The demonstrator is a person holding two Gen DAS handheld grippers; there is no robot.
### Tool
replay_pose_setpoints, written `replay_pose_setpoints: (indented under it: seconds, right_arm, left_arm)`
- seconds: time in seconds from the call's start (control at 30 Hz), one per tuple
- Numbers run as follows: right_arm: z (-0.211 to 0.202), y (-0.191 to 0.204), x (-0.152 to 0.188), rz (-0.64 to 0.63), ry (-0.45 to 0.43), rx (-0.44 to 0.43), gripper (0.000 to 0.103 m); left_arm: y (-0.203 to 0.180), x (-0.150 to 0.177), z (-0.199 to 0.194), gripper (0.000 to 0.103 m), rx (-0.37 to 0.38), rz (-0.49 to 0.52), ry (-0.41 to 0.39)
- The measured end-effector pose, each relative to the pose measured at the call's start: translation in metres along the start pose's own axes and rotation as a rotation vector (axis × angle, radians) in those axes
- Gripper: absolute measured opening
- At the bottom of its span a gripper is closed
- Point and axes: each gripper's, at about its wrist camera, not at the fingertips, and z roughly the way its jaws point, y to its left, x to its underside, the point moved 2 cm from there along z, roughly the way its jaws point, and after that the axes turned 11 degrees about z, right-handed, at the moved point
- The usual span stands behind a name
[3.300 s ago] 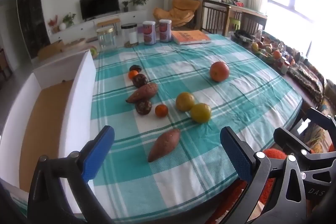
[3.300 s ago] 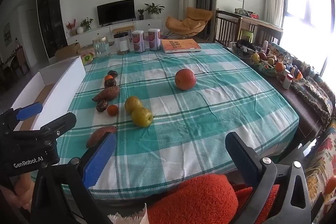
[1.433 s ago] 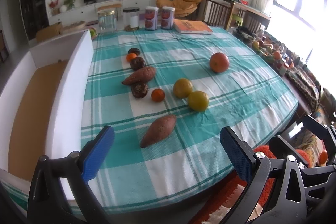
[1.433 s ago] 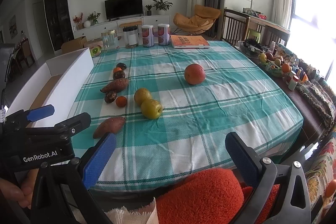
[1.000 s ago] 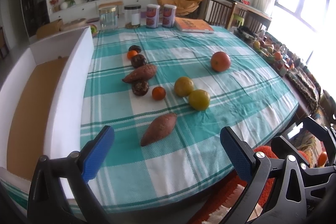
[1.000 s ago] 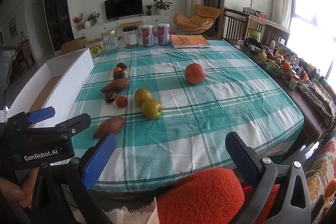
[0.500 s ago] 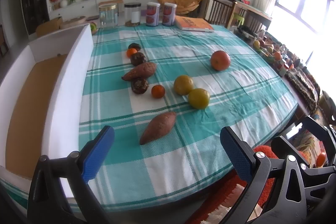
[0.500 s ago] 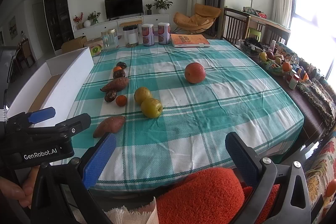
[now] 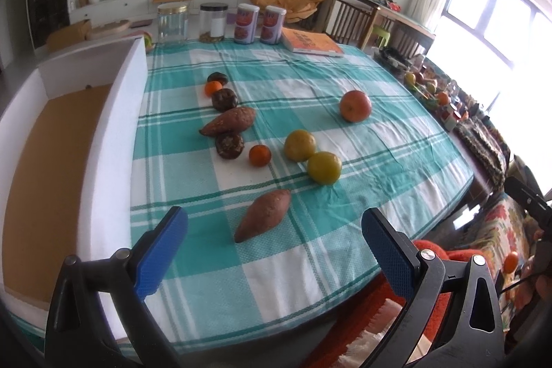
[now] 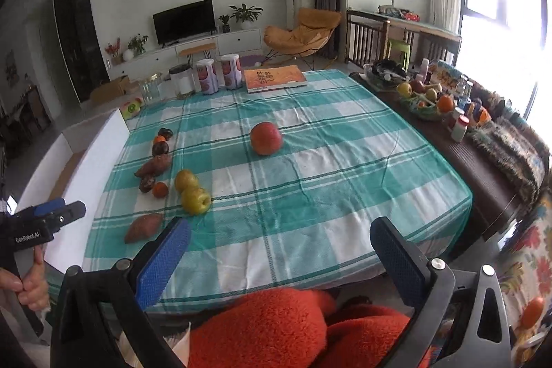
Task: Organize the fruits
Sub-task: 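Lower the left tool onto the sweet potato and close its fingers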
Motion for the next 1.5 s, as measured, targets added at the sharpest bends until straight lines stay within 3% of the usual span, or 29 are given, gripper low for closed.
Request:
replay_pose_setpoints:
  seconds: [0.1,0.23,0.47,0.6,0.83,1.07,1.2,1.33,1.4,1.43,1.47,1.5]
  right_arm:
    - [0.02,-0.004,0.029,0.062,-0.032,0.025,0.103]
    - [0.045,0.005,0.06,0.114,0.014,-0.056,0.103]
    - [0.041,0.019,0.071,0.066,-0.015,-0.063,0.103]
    - [0.044,0.014,0.072,0.092,-0.004,-0.068,0.103]
    - [0.049,0.012,0.073,0.11,0.012,-0.077,0.103]
    - [0.046,0.01,0.074,0.118,0.009,-0.08,0.103]
    - [0.044,0.009,0.073,0.121,0.003,-0.081,0.103]
    - [0.044,0.01,0.074,0.118,0.011,-0.084,0.103]
    - [0.046,0.012,0.075,0.114,0.019,-0.086,0.103]
    - [0.046,0.013,0.075,0.11,0.023,-0.086,0.103]
    - [0.047,0.015,0.076,0.105,0.026,-0.086,0.103]
    - [0.048,0.017,0.076,0.1,0.03,-0.087,0.103]
  left_arm:
    - [0.006,0.021,0.025,0.101,-0.063,0.042,0.061]
    - [0.004,0.029,0.067,0.101,-0.053,0.072,0.132]
    - [-0.01,0.013,0.13,0.101,-0.033,0.205,0.184]
    - [-0.006,0.017,0.152,0.103,-0.036,0.206,0.236]
    - [-0.005,0.021,0.146,0.103,-0.041,0.213,0.165]
    - [-0.01,0.012,0.152,0.101,-0.038,0.221,0.293]
    - [-0.021,0.013,0.144,0.099,-0.021,0.299,0.291]
    - [-0.025,0.015,0.137,0.099,0.008,0.306,0.272]
    - [-0.024,0.014,0.135,0.092,0.023,0.288,0.257]
    - [-0.022,0.014,0.135,0.07,0.029,0.278,0.259]
    - [-0.022,0.014,0.137,0.056,0.017,0.269,0.268]
    - [-0.021,0.013,0.136,0.055,0.013,0.264,0.257]
